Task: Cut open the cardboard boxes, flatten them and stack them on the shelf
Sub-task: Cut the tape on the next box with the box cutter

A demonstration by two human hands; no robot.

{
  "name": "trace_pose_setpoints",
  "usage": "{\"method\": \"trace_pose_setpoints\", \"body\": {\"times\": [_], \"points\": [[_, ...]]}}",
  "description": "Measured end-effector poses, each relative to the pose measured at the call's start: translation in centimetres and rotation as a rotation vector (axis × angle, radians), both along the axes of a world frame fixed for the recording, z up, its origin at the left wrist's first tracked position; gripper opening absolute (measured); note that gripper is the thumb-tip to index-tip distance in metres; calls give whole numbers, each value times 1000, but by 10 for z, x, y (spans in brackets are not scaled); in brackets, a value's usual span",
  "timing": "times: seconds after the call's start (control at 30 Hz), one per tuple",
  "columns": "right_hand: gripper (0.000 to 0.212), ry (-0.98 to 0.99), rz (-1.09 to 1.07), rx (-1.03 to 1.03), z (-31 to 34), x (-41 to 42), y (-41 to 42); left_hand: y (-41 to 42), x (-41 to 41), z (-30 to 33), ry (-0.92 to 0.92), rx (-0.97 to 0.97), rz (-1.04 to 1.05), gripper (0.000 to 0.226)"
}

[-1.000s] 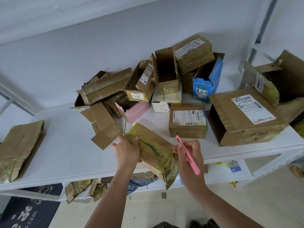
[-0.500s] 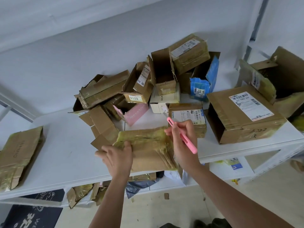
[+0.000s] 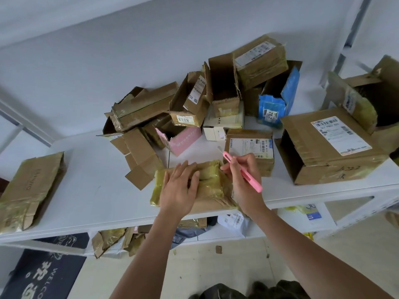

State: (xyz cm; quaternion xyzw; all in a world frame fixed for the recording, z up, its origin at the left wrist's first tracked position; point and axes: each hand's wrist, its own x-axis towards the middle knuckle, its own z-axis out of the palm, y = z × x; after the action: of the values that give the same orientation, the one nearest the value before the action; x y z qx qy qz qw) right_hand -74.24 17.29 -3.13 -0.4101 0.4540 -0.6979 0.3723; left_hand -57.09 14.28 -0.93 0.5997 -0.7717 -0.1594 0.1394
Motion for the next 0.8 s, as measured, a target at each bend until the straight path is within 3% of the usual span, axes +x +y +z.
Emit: {"method": "trace_pose_setpoints", "body": {"times": [0.27, 0.4, 0.63, 0.8], "points": [[12, -6, -19, 79, -13, -1, 12, 12, 1, -2, -76, -129, 123, 67], [10, -41, 49, 89, -6, 12, 0, 16, 7, -5, -104, -187, 239, 65], [13, -332, 113, 193, 0, -16, 12, 9, 7, -8, -26, -153, 245, 61], [20, -230, 187, 141, 9, -19, 27, 9, 9, -11, 35, -134, 251, 60]]}}
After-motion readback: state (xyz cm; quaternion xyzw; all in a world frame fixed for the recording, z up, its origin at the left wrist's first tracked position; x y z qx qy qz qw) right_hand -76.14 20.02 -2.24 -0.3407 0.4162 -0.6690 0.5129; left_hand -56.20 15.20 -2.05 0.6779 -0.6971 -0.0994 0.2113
